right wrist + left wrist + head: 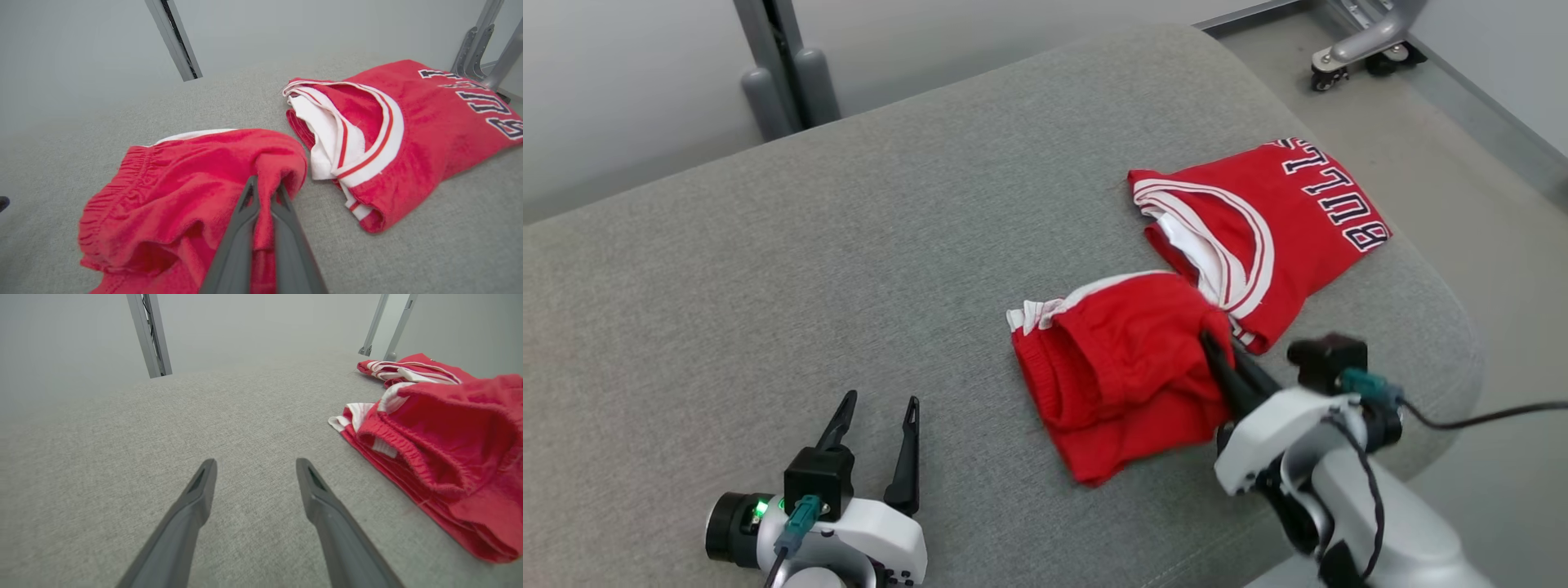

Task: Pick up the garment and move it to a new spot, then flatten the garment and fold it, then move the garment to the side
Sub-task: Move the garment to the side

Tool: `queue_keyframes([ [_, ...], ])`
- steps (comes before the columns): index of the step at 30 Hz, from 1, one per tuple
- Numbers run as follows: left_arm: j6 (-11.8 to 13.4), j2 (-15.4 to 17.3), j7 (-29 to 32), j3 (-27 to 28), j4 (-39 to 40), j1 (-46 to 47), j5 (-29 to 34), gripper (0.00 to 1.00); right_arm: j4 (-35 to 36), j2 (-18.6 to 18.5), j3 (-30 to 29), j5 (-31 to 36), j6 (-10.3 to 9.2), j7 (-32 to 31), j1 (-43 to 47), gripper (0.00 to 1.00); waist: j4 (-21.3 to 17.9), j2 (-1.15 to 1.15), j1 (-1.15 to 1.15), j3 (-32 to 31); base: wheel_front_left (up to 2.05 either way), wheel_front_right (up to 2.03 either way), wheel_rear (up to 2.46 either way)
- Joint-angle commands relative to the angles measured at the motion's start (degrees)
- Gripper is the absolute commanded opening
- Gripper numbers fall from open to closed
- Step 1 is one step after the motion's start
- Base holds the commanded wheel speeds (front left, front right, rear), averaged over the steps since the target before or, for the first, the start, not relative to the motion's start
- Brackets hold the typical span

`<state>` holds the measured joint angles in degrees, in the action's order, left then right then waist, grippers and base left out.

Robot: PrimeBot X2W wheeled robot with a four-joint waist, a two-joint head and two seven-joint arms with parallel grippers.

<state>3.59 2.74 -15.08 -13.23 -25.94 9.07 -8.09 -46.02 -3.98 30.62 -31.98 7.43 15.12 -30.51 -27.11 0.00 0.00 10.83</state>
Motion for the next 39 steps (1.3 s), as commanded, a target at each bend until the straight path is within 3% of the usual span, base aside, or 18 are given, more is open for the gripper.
queue_keyframes([
  [1, -0.1, 0.3, -0.1, 0.2, 0.0, 1.2, 0.5, 1.00, 0.4, -0.6, -0.1, 0.0, 0.10, 0.0, -1.2, 0.00, 0.6, 0.00, 0.00, 0.4, 0.00, 0.00, 0.00],
  [9, -0.5, 0.3, -0.1, 0.7, 0.1, 1.6, 1.0, 1.00, -0.2, -7.6, 0.7, 2.9, 0.09, 0.0, -11.4, 0.00, 4.2, 0.00, 0.00, 1.6, 0.00, 0.00, 0.00],
  [21, -0.8, 0.3, -0.1, 1.3, 0.3, 3.5, 2.6, 1.00, -19.3, -17.4, -9.6, 8.6, 0.04, 0.0, -19.0, 0.01, 11.8, 0.00, 0.00, 4.8, 0.00, 0.00, 0.00],
  [23, -0.8, 0.3, -0.1, 2.0, 0.1, 3.5, 3.1, 1.00, -22.0, -17.7, -12.1, 10.7, 0.04, 0.0, -18.8, 0.94, 12.4, 0.00, 0.00, 5.1, 0.00, 0.00, 0.00],
  [24, -1.0, 0.3, -0.1, 2.3, 0.0, 3.4, 3.2, 1.00, -22.9, -18.1, -13.9, 11.5, 0.04, 0.0, -18.9, 1.00, 12.8, 0.00, 0.00, 5.2, 0.00, 0.00, 0.00],
  [30, -0.6, 0.3, -0.1, 3.9, 0.6, 2.8, 3.5, 1.00, -19.3, -17.7, -26.1, 18.9, 0.05, 0.0, -15.9, 1.00, 14.4, 0.00, 0.00, 4.1, 0.00, 0.00, 0.00],
  [39, 0.8, 0.3, -0.1, 4.1, 1.8, 0.7, 1.6, 1.00, 3.9, -7.4, -37.4, 30.6, 0.04, 0.0, -5.1, 1.00, 17.8, 0.00, 0.00, 0.4, 0.00, 0.00, 0.00],
])
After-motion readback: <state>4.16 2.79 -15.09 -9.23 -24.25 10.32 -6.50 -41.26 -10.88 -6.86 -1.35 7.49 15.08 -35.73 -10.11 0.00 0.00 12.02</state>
